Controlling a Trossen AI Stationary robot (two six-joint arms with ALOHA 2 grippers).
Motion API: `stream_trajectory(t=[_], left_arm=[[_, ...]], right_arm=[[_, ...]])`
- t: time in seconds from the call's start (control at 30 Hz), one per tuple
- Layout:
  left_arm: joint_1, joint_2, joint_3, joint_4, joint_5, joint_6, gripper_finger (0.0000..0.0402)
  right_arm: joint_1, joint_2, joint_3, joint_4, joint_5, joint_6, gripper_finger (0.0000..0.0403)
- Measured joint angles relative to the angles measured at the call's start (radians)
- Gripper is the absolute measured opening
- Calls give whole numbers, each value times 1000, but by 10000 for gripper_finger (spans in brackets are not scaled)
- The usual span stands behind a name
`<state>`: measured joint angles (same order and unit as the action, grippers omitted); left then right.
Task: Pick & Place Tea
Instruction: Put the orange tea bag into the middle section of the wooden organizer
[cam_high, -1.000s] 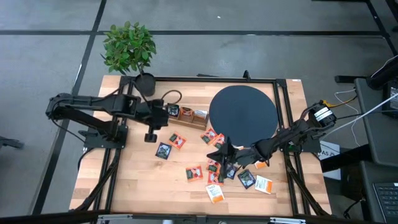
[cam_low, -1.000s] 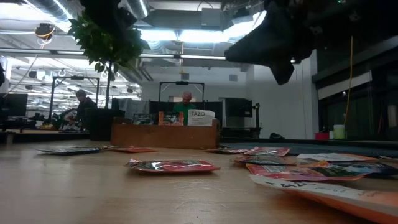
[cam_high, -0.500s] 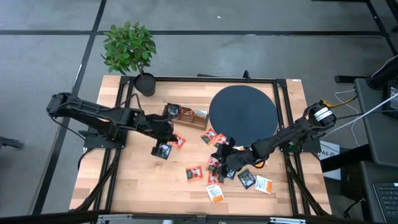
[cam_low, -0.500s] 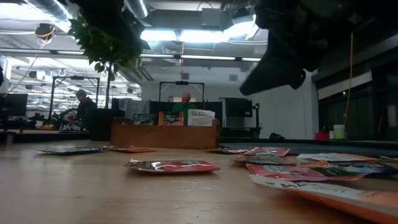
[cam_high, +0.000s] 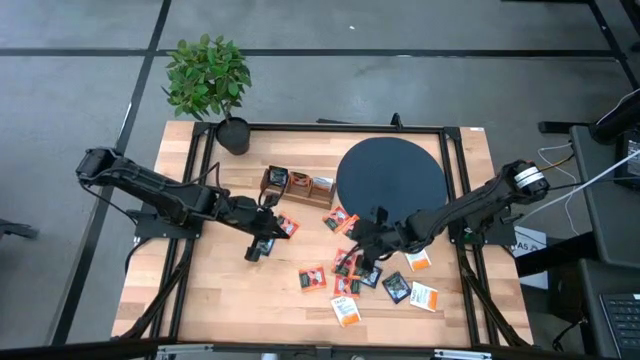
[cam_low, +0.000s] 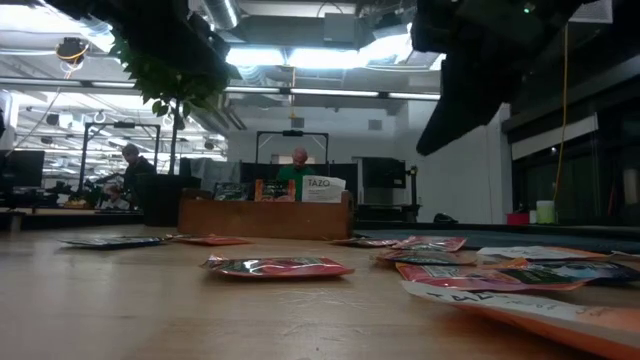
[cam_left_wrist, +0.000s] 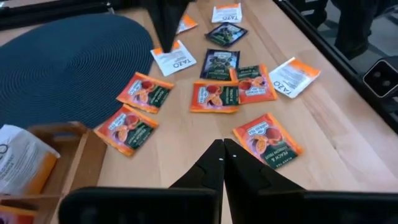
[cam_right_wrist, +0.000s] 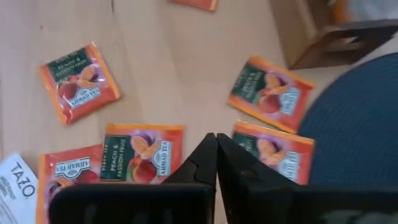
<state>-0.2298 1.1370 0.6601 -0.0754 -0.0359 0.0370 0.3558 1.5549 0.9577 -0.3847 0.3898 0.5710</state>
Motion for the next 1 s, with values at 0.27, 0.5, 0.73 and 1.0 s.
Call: stream_trajectory(t=[0.27, 0.5, 0.73, 1.0], left_arm=[[0, 8, -1, 57, -9, 45, 2], [0, 62, -2, 66, -10, 39, 5], [2, 140, -2, 104, -15, 38, 3], [3, 190, -2, 116, -15, 2, 3]], right_arm=[[-32, -92, -98, 27, -45, 47, 7], [-63, -254, -231, 27, -62, 165, 17], [-101, -335, -281, 12, -61, 240, 8], [-117, -334, -282, 42, -86, 238, 36]])
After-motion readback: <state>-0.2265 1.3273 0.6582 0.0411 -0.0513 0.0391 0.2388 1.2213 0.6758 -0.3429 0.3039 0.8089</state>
